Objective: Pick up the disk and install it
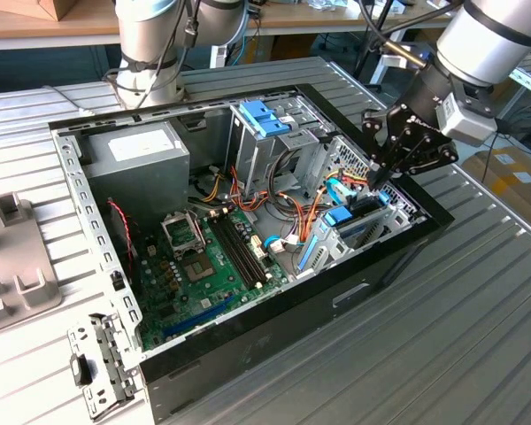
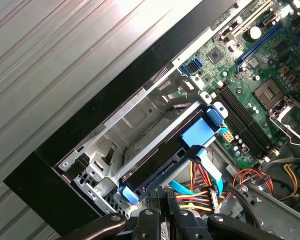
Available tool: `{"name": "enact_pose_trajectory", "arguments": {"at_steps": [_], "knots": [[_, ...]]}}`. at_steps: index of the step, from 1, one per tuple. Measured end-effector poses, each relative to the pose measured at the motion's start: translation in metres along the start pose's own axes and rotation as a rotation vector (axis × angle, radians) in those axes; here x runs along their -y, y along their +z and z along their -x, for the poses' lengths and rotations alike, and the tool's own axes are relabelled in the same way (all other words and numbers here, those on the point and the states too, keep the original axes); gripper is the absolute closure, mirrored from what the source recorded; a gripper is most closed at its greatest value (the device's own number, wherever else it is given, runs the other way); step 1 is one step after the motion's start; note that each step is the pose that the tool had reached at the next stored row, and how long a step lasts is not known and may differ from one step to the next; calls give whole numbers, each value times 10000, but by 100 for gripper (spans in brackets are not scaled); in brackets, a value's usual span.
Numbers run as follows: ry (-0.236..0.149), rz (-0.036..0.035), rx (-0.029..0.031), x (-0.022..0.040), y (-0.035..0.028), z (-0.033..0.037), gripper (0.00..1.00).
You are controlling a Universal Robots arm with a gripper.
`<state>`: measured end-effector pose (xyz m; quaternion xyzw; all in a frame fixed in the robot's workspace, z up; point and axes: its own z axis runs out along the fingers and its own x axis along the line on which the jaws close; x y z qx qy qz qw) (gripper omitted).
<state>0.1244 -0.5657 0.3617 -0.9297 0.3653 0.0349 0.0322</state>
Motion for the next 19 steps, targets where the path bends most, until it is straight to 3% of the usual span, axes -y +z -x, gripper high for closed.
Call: {"name": "enact_pose_trajectory", "arguments": {"at_steps": [5,7,9,17,19], "knots": [[85,-9,-2,-44,23,9,83],[174,-16,-6,-104,37,-13,83],[186,-16,-7,-107,37,-14,83],[1338,-118,-47,-107,43,-14,83],[1805,-159,-64,-107,46,-15,83]]}}
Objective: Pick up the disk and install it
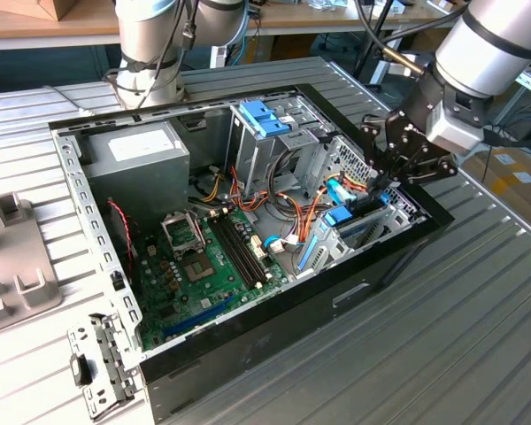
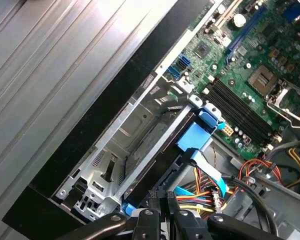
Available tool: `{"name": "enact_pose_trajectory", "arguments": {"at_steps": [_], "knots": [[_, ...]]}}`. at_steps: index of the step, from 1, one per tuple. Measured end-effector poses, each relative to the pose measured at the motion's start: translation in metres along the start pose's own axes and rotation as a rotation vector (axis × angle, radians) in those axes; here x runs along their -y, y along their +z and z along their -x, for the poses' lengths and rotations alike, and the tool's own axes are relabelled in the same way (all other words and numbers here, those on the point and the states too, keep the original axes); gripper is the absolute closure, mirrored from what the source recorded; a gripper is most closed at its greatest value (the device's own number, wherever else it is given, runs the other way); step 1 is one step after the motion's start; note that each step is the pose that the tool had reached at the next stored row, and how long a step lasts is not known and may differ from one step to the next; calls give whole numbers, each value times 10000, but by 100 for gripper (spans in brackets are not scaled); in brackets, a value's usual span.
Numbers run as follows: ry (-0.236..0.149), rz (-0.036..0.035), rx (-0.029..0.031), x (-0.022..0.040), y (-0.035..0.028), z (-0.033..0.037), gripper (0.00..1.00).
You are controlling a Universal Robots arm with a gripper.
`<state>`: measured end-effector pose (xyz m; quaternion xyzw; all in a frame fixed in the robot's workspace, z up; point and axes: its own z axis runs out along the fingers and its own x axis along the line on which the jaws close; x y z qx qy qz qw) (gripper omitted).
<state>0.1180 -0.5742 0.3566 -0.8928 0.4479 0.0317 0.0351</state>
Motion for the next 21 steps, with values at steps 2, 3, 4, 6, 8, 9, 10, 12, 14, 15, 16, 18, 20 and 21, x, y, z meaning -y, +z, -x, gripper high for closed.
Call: {"name": "enact_pose_trajectory", "arguments": {"at_steps": [2,3,4,6,8,9,10,12,14,15,16,18,20,21], "knots": [[441,-39,-14,0,4,0,83],[609,-54,-19,0,6,0,83],[702,-63,-23,0,7,0,83],[897,-80,-29,0,9,-1,83],[1121,-100,-37,0,11,-1,83],[1207,-108,-40,0,12,-1,83],[1316,-117,-44,0,13,-1,83],[1573,-140,-52,0,16,-1,83],[1927,-171,-65,-1,20,-2,83],[2052,-182,-69,-1,22,-2,83],[2175,-193,-74,-1,23,-2,83],[2505,-223,-85,-1,25,-2,83],[2758,-245,-94,-1,27,-2,83],[2850,-254,-96,-2,28,-1,83]]}}
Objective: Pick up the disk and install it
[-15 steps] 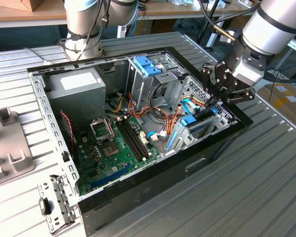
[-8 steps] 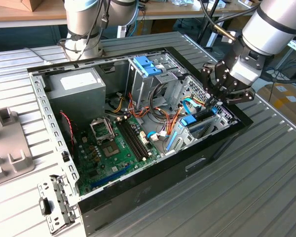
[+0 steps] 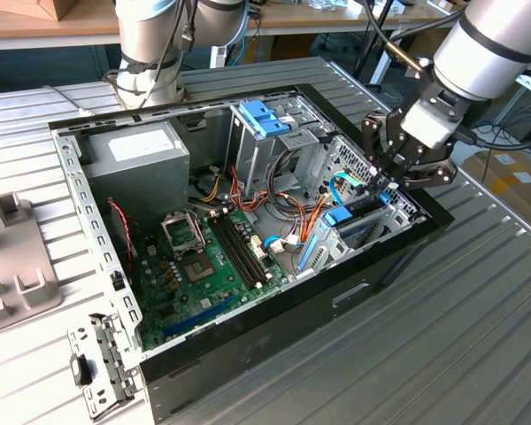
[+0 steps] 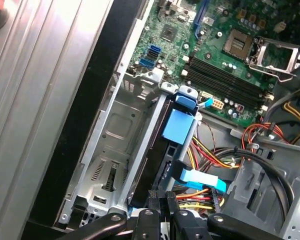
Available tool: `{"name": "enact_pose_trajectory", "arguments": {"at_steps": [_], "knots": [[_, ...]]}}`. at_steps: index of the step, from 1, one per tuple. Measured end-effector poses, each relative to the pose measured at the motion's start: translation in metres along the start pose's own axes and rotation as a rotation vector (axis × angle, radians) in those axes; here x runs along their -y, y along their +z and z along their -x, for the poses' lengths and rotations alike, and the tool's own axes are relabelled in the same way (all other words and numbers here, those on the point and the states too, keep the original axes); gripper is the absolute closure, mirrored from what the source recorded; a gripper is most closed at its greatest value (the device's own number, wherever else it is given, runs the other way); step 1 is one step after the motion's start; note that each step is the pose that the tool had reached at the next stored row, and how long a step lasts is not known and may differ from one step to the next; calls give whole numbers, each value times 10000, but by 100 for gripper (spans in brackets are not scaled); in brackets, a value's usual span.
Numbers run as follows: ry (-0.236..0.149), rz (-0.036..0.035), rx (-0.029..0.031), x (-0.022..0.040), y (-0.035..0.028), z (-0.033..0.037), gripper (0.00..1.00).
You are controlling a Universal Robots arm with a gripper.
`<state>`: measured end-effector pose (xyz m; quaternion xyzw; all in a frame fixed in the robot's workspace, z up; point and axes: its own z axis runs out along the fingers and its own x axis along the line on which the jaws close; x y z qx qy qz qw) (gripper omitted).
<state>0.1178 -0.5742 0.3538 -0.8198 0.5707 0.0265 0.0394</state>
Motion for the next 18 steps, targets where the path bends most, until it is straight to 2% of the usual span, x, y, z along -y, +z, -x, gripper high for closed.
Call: {"name": "enact_pose_trajectory", "arguments": {"at_steps": [4,18], "knots": [[430,-38,-13,-26,4,9,83],[1282,-115,-40,-154,16,55,83]]}}
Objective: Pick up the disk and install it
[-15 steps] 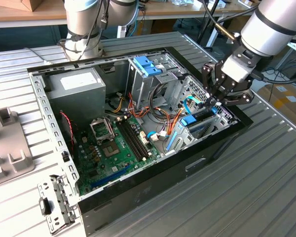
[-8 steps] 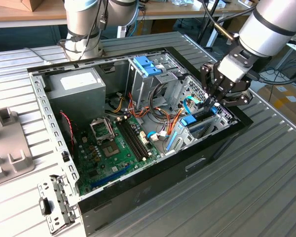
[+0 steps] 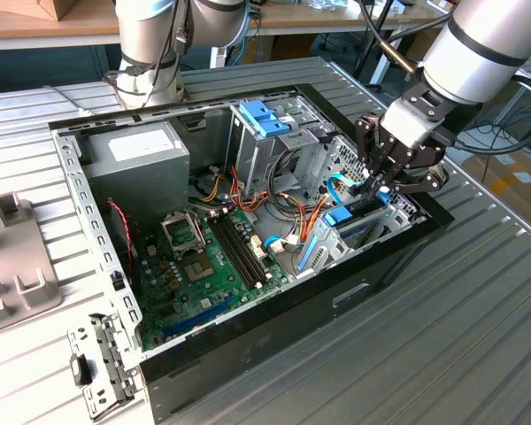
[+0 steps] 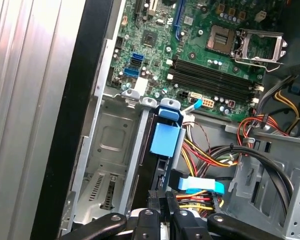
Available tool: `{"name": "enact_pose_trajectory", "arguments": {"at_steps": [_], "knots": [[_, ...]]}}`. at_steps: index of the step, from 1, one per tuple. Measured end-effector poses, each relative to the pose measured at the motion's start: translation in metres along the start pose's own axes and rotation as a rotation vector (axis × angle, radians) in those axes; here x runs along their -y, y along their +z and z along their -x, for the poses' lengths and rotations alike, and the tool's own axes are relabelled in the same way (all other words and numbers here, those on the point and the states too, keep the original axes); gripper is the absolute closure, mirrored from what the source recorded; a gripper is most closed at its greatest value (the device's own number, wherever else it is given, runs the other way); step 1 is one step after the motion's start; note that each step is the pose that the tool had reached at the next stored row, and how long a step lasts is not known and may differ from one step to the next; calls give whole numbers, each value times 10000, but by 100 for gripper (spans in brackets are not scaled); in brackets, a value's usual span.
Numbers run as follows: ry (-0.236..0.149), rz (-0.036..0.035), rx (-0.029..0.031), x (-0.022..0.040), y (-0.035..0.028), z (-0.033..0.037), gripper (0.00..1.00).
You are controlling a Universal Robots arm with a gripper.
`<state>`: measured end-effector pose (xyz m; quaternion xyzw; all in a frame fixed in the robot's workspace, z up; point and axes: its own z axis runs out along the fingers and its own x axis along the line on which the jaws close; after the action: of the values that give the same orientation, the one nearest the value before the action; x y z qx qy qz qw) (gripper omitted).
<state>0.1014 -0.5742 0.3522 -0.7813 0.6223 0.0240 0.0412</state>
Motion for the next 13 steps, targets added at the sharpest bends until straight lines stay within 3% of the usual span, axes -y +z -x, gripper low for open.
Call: {"name": "enact_pose_trajectory", "arguments": {"at_steps": [13], "knots": [[841,-75,-29,-74,14,16,83]]}}
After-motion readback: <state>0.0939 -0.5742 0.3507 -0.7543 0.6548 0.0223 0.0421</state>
